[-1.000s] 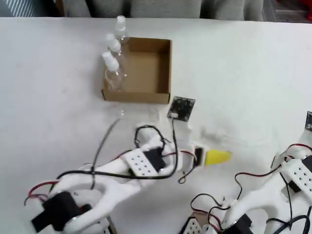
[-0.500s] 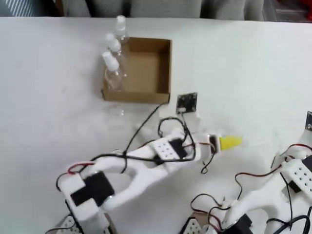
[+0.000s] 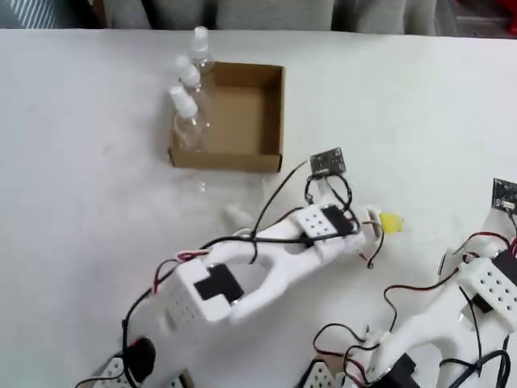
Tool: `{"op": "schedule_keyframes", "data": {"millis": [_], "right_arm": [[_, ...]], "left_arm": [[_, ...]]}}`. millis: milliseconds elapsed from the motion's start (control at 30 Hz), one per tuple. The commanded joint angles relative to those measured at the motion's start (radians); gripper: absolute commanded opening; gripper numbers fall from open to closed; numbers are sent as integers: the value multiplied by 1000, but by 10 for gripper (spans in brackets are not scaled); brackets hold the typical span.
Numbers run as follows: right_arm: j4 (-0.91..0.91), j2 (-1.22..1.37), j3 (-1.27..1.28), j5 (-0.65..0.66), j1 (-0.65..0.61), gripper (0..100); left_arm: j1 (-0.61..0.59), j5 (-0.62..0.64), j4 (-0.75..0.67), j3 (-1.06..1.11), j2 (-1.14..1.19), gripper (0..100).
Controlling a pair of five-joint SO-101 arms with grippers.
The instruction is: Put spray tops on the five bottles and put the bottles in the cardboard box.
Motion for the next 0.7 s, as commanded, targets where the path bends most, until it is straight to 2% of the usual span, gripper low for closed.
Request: {"op": "schedule_keyframes", "data": {"millis": [0,167,233,367,467,567,667], "right_arm": [[-1,-33,-25,12,-8,21],[7,-33,-18,68,-25,21],[5,-33,-15,78,-27,21],[5,-33,-14,80,-25,21],[5,-33,-12,80,-25,21],[5,-33,-12,80,-25,21],[5,-33,-12,80,-25,21]], "left_arm": [[-24,38,55,-149,74,395],[-54,87,146,-259,162,393],[-51,84,189,-301,183,353],[-53,81,236,-341,200,151],[-54,12,236,-341,197,12],[-54,-38,259,-344,193,59],[-48,-48,327,-350,188,60]]}}
